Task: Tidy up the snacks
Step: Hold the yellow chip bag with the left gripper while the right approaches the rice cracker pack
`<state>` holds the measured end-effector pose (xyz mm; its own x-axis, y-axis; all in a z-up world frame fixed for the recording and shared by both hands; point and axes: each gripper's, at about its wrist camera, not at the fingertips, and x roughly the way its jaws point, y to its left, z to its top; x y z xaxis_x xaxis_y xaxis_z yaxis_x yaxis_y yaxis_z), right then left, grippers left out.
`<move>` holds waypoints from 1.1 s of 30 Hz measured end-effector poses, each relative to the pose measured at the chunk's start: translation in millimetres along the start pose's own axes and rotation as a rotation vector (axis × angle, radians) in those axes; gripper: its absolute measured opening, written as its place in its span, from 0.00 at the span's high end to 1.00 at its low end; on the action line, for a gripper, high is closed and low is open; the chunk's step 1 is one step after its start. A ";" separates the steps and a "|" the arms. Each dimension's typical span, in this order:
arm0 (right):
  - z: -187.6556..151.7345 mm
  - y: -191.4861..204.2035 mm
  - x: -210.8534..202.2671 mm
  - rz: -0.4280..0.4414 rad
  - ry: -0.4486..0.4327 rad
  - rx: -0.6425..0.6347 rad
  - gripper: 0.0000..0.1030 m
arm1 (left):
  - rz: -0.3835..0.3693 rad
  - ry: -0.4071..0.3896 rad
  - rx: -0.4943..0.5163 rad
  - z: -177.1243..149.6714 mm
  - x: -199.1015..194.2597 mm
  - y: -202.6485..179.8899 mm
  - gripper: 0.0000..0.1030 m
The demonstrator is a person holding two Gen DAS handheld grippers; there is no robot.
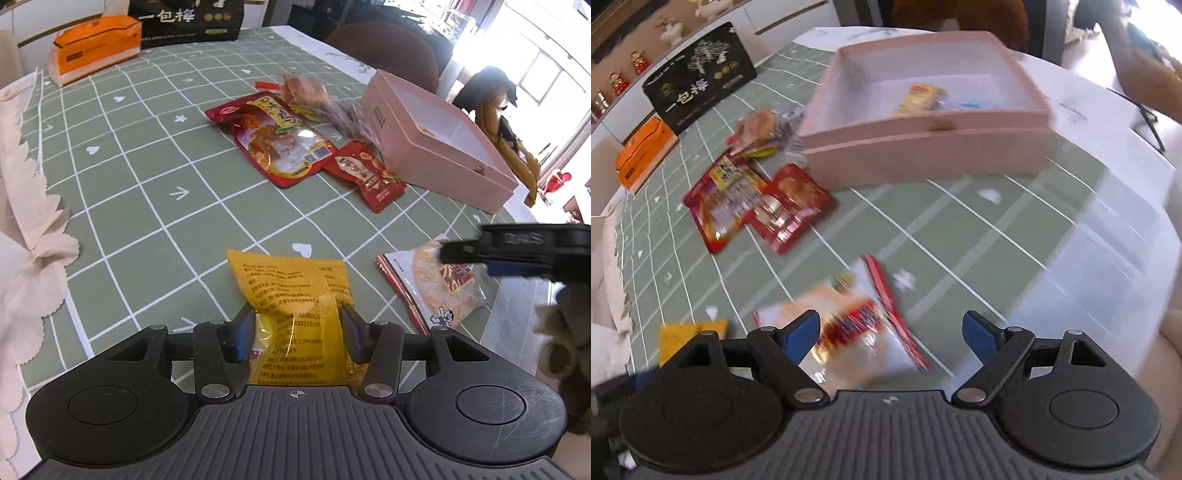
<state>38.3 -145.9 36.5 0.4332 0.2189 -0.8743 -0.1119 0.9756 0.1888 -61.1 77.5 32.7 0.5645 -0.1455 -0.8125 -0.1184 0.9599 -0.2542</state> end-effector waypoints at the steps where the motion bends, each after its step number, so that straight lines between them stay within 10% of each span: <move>1: 3.5 8.0 6.3 -0.012 0.000 -0.029 0.18 | 0.000 0.002 0.000 0.4 0.2 0.1 0.48; 15: -25.4 24.4 5.2 0.078 0.048 -0.285 0.19 | -0.023 0.023 -0.021 2.5 2.4 -3.3 0.48; 33: -50.6 -4.7 -30.9 0.111 0.066 -0.234 0.17 | -0.032 0.040 0.034 -1.2 8.1 -25.8 0.48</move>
<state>-19.8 -158.1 40.1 0.3486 0.3151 -0.8827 -0.3627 0.9138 0.1829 -54.5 51.3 32.1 0.5344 -0.1851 -0.8247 -0.0729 0.9620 -0.2632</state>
